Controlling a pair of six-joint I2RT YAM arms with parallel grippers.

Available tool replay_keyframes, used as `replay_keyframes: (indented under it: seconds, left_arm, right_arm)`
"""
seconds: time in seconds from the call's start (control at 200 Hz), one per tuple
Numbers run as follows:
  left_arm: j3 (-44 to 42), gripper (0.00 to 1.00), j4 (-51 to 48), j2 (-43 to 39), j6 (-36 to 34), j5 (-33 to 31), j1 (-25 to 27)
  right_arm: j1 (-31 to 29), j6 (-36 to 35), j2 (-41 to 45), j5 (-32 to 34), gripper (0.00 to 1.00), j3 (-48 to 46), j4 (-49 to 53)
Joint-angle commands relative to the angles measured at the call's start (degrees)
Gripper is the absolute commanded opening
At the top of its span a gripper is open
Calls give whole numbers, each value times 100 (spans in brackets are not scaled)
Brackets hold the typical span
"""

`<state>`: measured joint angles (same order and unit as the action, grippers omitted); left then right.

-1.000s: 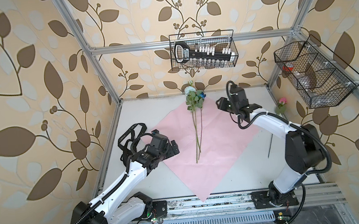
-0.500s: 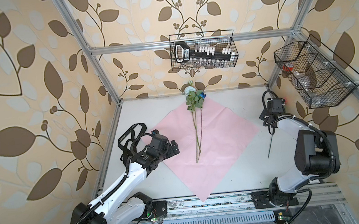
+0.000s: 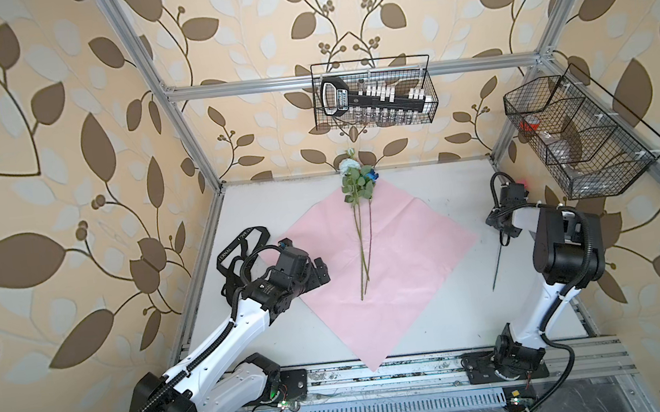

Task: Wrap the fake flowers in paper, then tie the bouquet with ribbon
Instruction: 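Move the right gripper to the pink flower and grasp its stem, then carry the pink flower onto the paper and lower it onto the bunch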

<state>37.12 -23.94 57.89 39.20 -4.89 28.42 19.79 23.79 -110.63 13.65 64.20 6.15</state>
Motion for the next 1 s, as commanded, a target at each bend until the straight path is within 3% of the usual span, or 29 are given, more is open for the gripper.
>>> replay_keyframes:
  seconds: [0.0,0.145,0.295,0.525,0.735,0.85,0.995]
  left_arm:
    - [145,99,39,3,70,-65,-8]
    - [157,99,-3,-22,79,-77,-11]
    - [97,99,-53,-124,88,-141,-8]
    - [34,99,-41,-190,131,-137,-10]
    - [7,99,-70,-234,155,-153,-8]
    - [-32,99,-46,-243,201,-144,-9]
    - [-56,99,-7,-204,222,-136,-8]
  right_arm:
    - [16,-123,-490,-806,41,112,330]
    - [5,-348,-849,-1248,13,479,563]
    - [-19,-666,-1020,-1728,0,811,826]
    - [-272,-981,-873,-1883,0,933,1018]
    - [-555,-975,-141,-1813,0,881,1135]
    - [-698,-744,452,-1930,0,716,1119]
    - [-1067,-103,1174,-2605,0,218,634]
